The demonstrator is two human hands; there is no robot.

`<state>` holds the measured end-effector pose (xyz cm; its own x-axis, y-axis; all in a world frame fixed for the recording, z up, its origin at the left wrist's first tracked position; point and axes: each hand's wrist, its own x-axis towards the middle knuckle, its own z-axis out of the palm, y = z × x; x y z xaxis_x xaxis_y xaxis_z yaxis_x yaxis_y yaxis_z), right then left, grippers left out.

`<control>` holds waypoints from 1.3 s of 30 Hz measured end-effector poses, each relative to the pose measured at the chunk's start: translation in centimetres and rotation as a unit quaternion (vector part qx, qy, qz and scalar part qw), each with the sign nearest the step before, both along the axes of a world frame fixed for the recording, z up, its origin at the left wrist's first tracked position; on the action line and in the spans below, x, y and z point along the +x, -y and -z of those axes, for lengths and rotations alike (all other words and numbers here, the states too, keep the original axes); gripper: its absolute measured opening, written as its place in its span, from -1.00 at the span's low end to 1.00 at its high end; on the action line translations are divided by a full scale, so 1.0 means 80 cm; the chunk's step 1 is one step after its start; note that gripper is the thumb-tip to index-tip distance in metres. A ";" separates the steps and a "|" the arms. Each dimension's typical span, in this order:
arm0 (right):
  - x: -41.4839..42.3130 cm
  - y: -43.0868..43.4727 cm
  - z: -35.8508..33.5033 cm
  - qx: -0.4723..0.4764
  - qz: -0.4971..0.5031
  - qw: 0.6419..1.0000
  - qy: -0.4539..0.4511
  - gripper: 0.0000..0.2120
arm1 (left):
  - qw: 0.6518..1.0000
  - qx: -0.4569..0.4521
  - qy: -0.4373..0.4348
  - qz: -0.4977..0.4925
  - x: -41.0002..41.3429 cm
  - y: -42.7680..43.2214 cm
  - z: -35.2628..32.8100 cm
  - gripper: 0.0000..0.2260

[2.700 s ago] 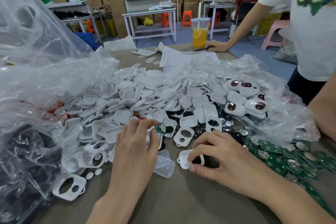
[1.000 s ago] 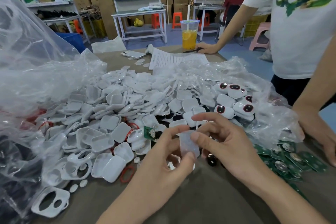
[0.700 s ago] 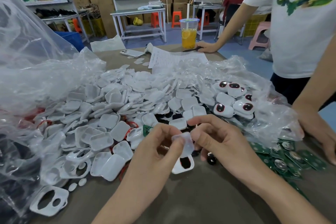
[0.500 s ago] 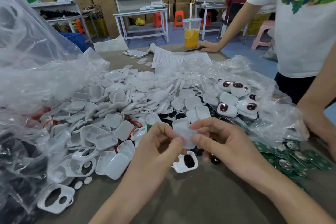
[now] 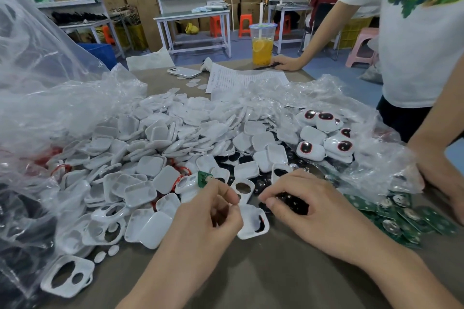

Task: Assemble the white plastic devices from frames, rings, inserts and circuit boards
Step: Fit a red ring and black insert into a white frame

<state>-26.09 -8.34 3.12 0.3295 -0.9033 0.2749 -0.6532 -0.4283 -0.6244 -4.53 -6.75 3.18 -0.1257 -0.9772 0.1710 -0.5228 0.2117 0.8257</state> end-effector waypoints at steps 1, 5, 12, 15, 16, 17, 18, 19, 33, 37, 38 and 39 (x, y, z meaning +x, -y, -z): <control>-0.001 0.000 0.000 -0.002 -0.004 1.000 -0.009 -0.86 | 1.000 0.006 0.000 0.005 -0.002 -0.001 0.000 -0.90; -0.008 0.000 0.001 0.040 -0.009 0.998 -0.037 -0.67 | 1.000 0.012 -0.018 -0.001 -0.011 0.002 0.001 -0.86; -0.004 0.004 0.008 0.075 -0.049 0.993 -0.077 -0.52 | 1.000 0.024 0.004 -0.012 -0.016 0.003 0.008 -0.89; -0.003 0.004 0.010 0.060 -0.049 0.994 -0.080 -0.57 | 0.999 0.028 0.009 -0.021 -0.016 0.004 0.009 -0.90; -0.003 0.004 0.010 0.058 -0.049 0.994 -0.079 -0.58 | 0.999 0.027 0.012 -0.021 -0.017 0.004 0.009 -0.89; -0.002 0.004 0.010 0.055 -0.051 0.994 -0.076 -0.59 | 0.999 0.027 0.015 -0.021 -0.017 0.004 0.010 -0.90; -0.001 0.004 0.009 0.050 -0.054 0.995 -0.072 -0.59 | 0.999 0.027 0.018 -0.020 -0.017 0.004 0.010 -0.90; -0.001 0.004 0.008 0.046 -0.058 0.995 -0.069 -0.59 | 0.999 0.026 0.021 -0.018 -0.017 0.004 0.009 -0.90; 0.001 0.007 0.010 -0.018 -0.100 0.990 -0.099 -0.81 | 0.998 0.005 0.060 0.005 -0.018 0.003 0.013 -0.90; 0.000 0.007 0.012 -0.017 -0.098 0.990 -0.096 -0.81 | 0.996 -0.013 0.085 0.021 -0.019 0.002 0.012 -0.88; 0.000 0.007 0.012 -0.015 -0.096 0.991 -0.095 -0.81 | 0.995 -0.020 0.094 0.027 -0.020 0.001 0.012 -0.88; 0.000 0.007 0.012 -0.011 -0.095 0.991 -0.096 -0.81 | 0.993 -0.031 0.104 0.034 -0.019 0.000 0.012 -0.88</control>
<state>-26.08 -8.93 2.12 0.5413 -0.8144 0.2094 -0.6654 -0.5671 -0.4855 -6.08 -6.78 2.24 -0.2307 -0.9535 0.1941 -0.6640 0.3001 0.6849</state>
